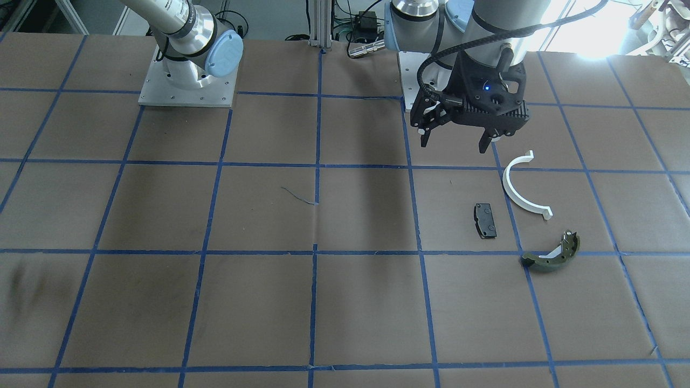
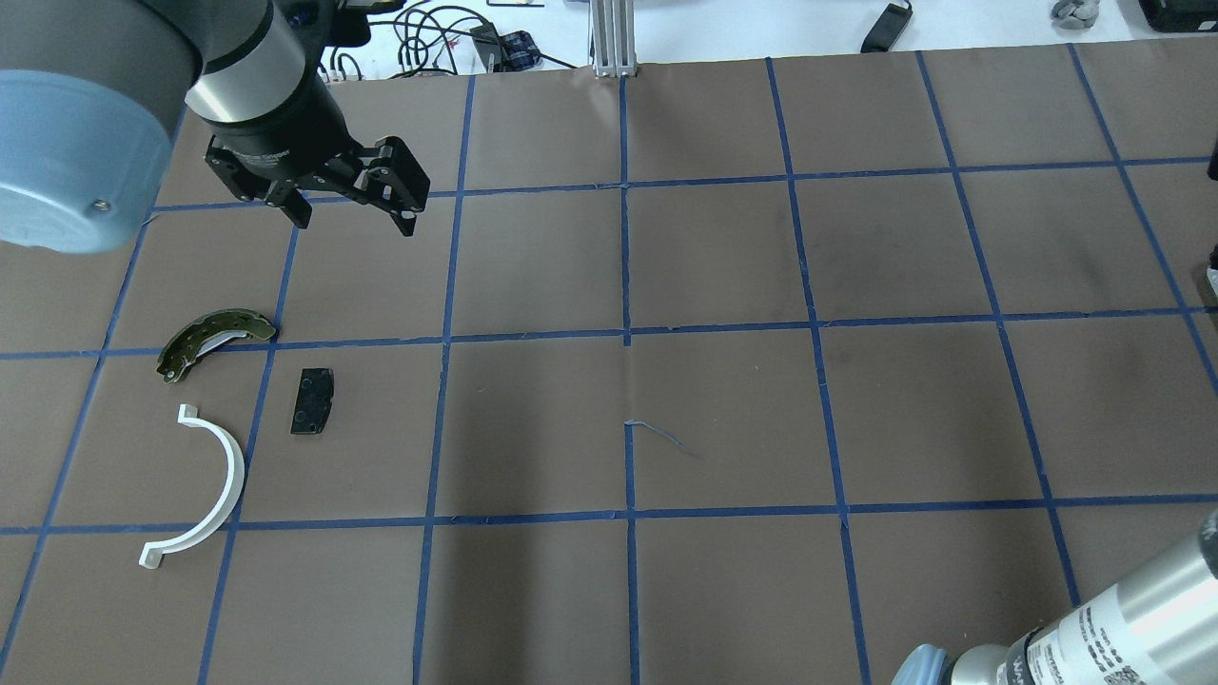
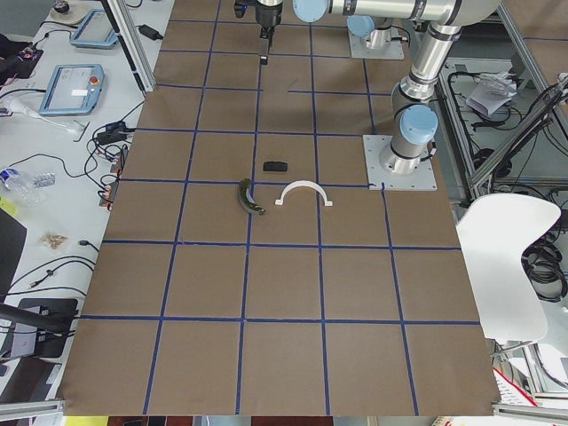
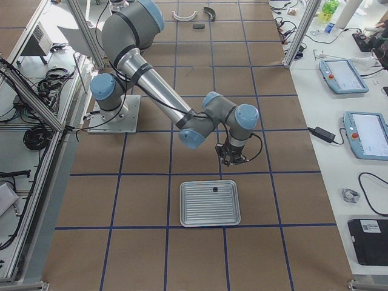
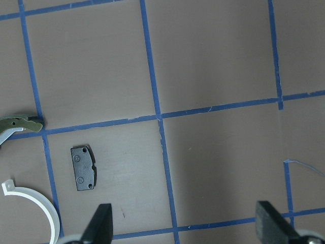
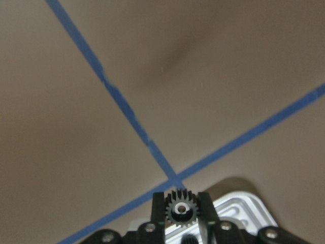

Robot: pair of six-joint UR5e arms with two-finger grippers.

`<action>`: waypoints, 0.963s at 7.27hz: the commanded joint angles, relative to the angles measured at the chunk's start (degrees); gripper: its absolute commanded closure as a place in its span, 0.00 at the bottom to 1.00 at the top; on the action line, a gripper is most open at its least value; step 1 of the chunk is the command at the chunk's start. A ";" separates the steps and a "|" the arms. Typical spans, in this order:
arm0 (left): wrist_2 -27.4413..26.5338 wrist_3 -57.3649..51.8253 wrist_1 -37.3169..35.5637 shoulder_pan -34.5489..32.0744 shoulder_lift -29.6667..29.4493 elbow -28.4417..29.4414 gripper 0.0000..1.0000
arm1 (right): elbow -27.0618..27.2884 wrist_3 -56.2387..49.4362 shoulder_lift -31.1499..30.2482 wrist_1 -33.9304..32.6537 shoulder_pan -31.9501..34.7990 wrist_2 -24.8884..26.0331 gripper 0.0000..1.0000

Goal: Place bearing gear from tray to pile

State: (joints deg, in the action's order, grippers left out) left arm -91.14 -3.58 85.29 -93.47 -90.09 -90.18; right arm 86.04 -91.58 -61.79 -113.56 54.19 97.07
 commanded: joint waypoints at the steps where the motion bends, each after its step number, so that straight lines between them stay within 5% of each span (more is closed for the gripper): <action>1: 0.00 -0.19 -0.21 0.13 0.36 0.00 0.00 | -0.16 14.54 -0.43 -0.25 11.58 -0.65 1.00; 4: 0.09 0.15 -0.21 0.13 1.41 0.44 0.00 | 0.01 32.84 -1.22 0.27 23.74 -2.83 1.00; 7: -0.35 0.07 0.49 -0.14 1.50 1.06 0.00 | 3.77 62.40 -2.27 0.27 36.73 -3.55 1.00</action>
State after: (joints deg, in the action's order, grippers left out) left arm -91.34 -3.50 85.34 -93.62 -88.63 -89.17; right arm 87.67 -41.54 -63.30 -112.96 85.15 94.07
